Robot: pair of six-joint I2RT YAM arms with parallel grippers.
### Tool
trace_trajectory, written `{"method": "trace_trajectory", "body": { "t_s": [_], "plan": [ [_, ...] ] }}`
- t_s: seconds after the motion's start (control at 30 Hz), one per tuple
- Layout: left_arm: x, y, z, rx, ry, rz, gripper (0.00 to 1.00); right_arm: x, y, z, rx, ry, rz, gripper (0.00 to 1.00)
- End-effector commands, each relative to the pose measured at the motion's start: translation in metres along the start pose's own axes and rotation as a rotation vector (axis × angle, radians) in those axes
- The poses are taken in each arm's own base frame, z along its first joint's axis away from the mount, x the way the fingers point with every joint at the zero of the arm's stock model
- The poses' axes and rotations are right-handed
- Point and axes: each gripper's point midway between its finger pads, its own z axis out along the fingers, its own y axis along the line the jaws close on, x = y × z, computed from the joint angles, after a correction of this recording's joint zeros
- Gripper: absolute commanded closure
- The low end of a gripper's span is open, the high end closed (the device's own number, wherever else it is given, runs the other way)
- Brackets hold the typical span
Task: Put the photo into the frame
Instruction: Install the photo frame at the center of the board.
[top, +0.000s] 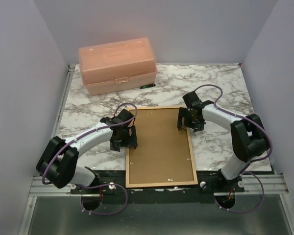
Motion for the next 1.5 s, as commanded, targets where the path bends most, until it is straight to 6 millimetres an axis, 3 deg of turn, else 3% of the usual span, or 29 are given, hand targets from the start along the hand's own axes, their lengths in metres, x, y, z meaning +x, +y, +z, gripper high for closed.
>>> {"method": "trace_trajectory", "body": {
  "t_s": [0.0,0.03,0.23,0.43,0.63,0.77,0.8,0.83,0.93,1.07,1.17,1.47],
  "plan": [
    [-0.007,-0.009,-0.001,0.048,-0.017,0.018,0.18,-0.016,-0.005,0.004,0.032,-0.053,-0.033,0.18],
    [-0.006,-0.009,-0.001,0.049,-0.015,0.019,0.18,-0.017,-0.005,0.003,0.031,-0.057,-0.033,0.26],
    [-0.004,-0.008,0.002,0.05,-0.008,0.017,0.19,-0.018,-0.007,0.001,0.032,-0.068,-0.041,0.44],
    [-0.005,-0.01,0.003,0.056,-0.009,0.023,0.19,-0.016,-0.013,0.005,0.063,-0.067,-0.042,0.78],
    [-0.004,-0.012,0.003,0.078,-0.008,0.023,0.2,-0.014,-0.017,0.007,0.079,-0.066,-0.041,0.99],
    [-0.003,-0.017,0.005,0.108,-0.005,0.019,0.2,-0.01,-0.014,0.005,0.056,-0.057,-0.035,1.0],
    [-0.003,-0.018,0.005,0.116,-0.003,0.017,0.2,-0.01,-0.012,0.004,0.044,-0.055,-0.031,0.99],
    [-0.003,-0.02,0.005,0.124,-0.003,0.018,0.2,-0.008,-0.01,0.002,0.028,-0.053,-0.028,0.89],
    [-0.004,-0.024,0.005,0.144,-0.002,0.013,0.2,-0.006,-0.002,-0.007,-0.031,-0.058,-0.012,0.47],
    [0.001,-0.027,0.009,0.174,0.014,-0.001,0.21,0.006,0.009,-0.014,-0.117,-0.036,0.01,0.24],
    [0.003,-0.029,0.01,0.19,0.019,-0.007,0.22,0.023,0.017,-0.015,-0.186,0.019,0.024,0.15],
    [0.017,-0.035,0.007,0.215,0.054,0.006,0.27,0.064,0.024,-0.025,-0.314,0.104,0.079,0.13]
  ]
}}
